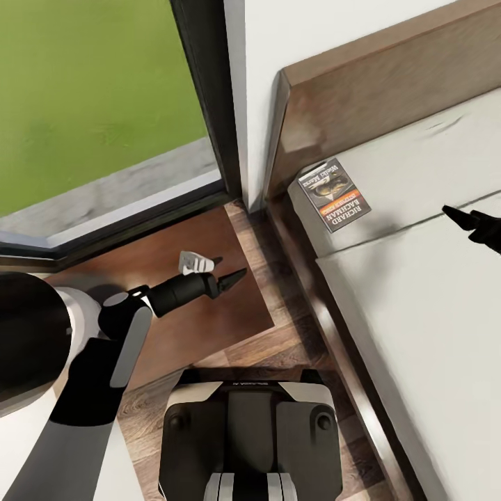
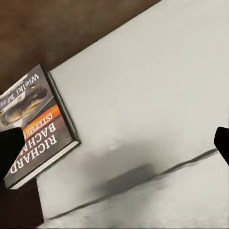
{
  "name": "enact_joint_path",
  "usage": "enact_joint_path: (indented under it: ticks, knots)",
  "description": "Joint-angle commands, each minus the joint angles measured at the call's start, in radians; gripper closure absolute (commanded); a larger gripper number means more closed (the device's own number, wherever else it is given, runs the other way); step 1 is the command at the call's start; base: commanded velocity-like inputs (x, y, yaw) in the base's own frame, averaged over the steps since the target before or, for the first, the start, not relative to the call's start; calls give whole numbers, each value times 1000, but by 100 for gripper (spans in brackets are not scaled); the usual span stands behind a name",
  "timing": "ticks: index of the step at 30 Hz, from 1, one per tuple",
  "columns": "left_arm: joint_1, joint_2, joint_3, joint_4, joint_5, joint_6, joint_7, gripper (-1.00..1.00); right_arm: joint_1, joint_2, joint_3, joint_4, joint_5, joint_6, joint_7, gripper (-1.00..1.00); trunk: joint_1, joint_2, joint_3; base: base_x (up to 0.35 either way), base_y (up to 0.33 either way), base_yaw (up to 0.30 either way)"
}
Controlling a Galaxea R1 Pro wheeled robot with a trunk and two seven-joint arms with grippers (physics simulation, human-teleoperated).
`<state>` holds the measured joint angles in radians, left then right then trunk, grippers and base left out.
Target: In the bedroom, move the book from the bed onto either nightstand, and place the two sandals side by side next to the bed.
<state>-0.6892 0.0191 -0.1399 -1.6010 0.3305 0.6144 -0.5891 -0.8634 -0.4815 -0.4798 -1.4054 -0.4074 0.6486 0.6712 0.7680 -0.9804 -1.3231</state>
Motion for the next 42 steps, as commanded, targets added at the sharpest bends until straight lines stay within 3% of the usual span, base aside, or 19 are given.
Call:
enact_joint_path:
  ticks: [1,5,7,13,25,31,36,42]
  knots:
    - [1,0,-1,0,7,0,1,-100,14,3,-9,0,-6,5,21,-100,0,-1,0,0,0,0]
    - [21,0,-9,1,8,-42,-2,-100,82,32,-59,0,-6,-10,113,-100,0,-1,0,0,0,0]
    - [39,-1,-13,2,8,-65,-2,-100,125,61,-90,0,-4,-28,166,-100,0,-1,0,0,0,0]
    - [64,-1,-41,8,6,-77,-1,-100,175,86,-106,-2,-4,-48,196,-100,0,-1,0,0,0,0]
    - [83,-4,-153,12,5,-85,10,-100,182,90,-86,-1,-5,-51,203,-100,0,-1,0,0,0,0]
    - [88,-2,-164,19,7,-178,1,-100,182,90,-25,-1,-4,-52,202,-100,8,-15,-7,0,0,0]
    - [89,-5,-166,19,6,-186,1,-100,182,90,-21,-1,-4,-52,202,-100,27,-50,-22,0,0,0]
    - [89,-5,-167,20,7,-189,1,-100,182,90,-20,0,-4,-56,201,-100,27,-50,-18,0,0,0]
